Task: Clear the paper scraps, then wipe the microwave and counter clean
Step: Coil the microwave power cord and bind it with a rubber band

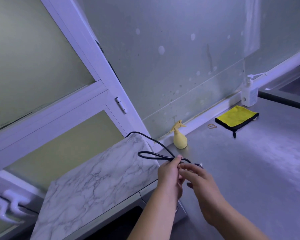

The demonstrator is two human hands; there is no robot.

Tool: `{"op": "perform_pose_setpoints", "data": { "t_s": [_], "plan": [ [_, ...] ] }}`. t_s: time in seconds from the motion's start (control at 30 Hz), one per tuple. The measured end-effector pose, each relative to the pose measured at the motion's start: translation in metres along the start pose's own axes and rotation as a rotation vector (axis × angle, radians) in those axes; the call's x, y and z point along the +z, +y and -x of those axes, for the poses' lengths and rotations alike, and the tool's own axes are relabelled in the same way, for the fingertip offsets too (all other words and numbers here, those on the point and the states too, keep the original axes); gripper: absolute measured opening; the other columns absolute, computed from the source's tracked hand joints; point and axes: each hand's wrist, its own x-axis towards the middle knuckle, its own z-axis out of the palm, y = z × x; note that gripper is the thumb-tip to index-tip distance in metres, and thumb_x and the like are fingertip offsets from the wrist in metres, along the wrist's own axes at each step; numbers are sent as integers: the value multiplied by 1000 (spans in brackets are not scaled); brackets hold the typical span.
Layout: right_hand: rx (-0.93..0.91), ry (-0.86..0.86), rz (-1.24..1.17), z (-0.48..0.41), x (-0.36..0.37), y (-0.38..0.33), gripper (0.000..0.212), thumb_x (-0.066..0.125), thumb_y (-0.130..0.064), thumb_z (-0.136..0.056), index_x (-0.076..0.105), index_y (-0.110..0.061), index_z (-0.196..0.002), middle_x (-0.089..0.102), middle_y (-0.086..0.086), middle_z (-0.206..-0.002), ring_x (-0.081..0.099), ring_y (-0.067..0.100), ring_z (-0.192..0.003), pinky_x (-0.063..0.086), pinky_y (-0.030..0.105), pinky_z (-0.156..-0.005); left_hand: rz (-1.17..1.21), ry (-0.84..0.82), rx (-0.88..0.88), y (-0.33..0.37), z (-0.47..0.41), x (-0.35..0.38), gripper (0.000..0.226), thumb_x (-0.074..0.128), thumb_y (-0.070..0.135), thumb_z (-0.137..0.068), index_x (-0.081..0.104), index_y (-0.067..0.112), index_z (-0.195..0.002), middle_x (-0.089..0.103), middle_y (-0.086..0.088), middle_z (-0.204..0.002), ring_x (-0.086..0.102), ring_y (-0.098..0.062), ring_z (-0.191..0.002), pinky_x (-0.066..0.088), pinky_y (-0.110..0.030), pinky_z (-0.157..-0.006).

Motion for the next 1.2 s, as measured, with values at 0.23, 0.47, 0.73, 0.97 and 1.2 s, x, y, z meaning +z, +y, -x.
{"op": "perform_pose_setpoints", "data": {
  "t_s": [0.23,0.47,0.73,0.97,1.2],
  "plan": [
    [67,-12,-344,-2,-5,-2,14,67,-4,-69,67,6,-80,71,14,-87,68,18,-86,43,37,-92,24,-68,-23,8,1,1,16,59,21,-99,64,7,-98,39,0,-47,41,-14,-44,40,-22,-51],
    [-72,68,-386,-2,-25,17,13,69,-6,-67,57,-2,-67,65,10,-85,64,21,-91,41,37,-97,7,31,13,2,5,1,15,66,20,-95,69,6,-99,62,-4,-76,57,-15,-56,50,-23,-45],
    [-120,-188,-158,-1,-45,9,20,64,-5,-69,50,-4,-55,43,16,-63,38,22,-62,35,26,-59,-125,125,40,4,17,-5,12,70,30,-92,72,19,-87,71,8,-73,60,-7,-51,34,-20,-47],
    [-202,-66,184,3,-54,17,38,67,4,-85,46,-11,-57,34,-1,-56,27,12,-53,21,19,-46,-184,104,47,4,19,-8,19,68,31,-93,71,19,-79,63,2,-75,53,-15,-72,42,-28,-71],
    [-265,167,278,-4,-72,8,41,65,5,-82,45,-13,-52,33,-4,-50,27,9,-47,23,19,-42,-314,-26,56,4,22,-11,18,56,20,-101,65,8,-91,65,-6,-84,62,-14,-76,56,-30,-59]
  ]
}}
